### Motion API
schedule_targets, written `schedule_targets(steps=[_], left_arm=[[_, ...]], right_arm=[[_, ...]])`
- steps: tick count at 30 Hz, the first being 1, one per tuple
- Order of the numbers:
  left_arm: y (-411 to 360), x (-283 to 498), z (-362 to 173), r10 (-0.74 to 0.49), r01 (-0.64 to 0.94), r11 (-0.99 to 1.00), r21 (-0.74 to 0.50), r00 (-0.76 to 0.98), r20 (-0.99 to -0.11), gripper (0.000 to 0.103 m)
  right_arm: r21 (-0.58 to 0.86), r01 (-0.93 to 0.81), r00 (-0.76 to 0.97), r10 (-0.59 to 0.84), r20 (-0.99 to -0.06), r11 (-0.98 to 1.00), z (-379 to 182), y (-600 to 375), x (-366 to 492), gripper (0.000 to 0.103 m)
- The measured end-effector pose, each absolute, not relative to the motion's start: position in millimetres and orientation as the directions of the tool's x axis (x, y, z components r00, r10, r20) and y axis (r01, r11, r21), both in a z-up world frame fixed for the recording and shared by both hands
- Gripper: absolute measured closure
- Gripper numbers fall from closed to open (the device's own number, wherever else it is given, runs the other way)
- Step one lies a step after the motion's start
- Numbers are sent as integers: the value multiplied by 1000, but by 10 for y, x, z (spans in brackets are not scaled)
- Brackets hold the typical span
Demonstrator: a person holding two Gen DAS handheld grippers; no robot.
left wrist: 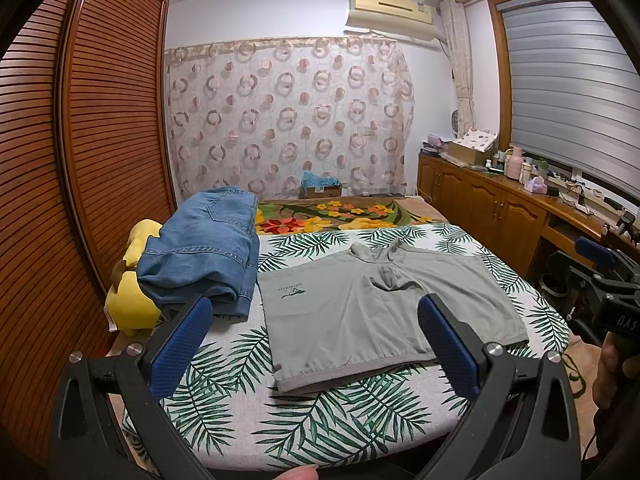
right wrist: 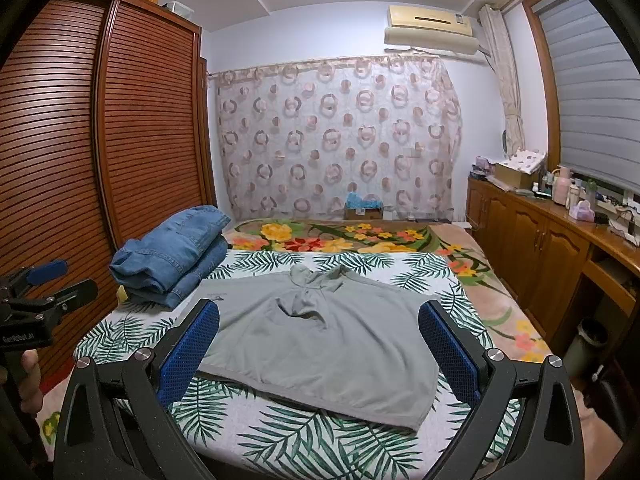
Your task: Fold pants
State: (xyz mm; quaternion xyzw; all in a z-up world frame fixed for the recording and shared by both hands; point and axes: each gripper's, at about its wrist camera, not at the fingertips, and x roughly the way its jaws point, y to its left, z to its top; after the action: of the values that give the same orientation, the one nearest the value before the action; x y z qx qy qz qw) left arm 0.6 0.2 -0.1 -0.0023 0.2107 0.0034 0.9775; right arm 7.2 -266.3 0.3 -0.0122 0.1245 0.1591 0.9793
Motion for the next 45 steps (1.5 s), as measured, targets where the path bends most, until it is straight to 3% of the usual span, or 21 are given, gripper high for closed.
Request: schedule_targets(steps=[33,45], left_arm=[[-1,4,-2,7,-7,1000,1,913,-408,0],[85,134,-116,-16,2,1000,-31,891,-454,0]], right_arm=[[22,-312,920,307,-245,950,-16,-2697,102,2],[31,-315,905,310,-292,949,-157,-2769,226,3]])
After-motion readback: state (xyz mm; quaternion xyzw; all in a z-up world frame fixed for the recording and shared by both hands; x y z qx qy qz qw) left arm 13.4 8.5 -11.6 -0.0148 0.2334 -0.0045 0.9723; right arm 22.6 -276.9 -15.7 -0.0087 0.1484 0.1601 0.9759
